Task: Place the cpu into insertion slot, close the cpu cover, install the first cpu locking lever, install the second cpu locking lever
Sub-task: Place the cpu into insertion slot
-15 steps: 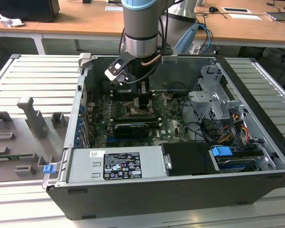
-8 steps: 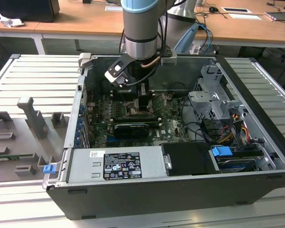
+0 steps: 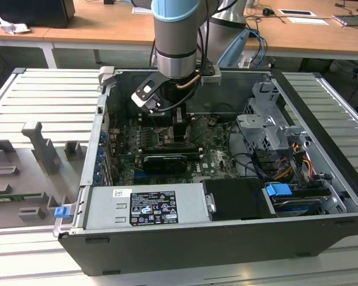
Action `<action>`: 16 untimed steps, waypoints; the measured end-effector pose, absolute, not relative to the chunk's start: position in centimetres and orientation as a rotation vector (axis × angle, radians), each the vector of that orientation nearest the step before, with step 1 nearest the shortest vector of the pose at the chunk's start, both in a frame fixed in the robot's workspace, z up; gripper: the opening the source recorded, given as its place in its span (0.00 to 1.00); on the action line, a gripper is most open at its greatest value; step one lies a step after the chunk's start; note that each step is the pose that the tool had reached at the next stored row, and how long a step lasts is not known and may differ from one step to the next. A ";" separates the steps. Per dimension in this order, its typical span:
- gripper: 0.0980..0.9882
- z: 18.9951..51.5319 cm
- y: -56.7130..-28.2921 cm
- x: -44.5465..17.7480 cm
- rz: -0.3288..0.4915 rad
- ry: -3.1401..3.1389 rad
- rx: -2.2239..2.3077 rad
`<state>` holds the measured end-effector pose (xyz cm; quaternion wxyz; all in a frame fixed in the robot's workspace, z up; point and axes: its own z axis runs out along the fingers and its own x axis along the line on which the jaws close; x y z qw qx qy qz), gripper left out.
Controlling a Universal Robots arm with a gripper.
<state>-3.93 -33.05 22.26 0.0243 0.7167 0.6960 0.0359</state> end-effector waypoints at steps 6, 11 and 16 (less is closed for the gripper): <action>0.49 21.7 -33.0 -4.0 0.111 2.153 2.218; 0.49 21.5 -33.1 -4.0 0.111 2.153 2.217; 0.49 21.5 -32.9 -4.1 0.111 2.153 2.217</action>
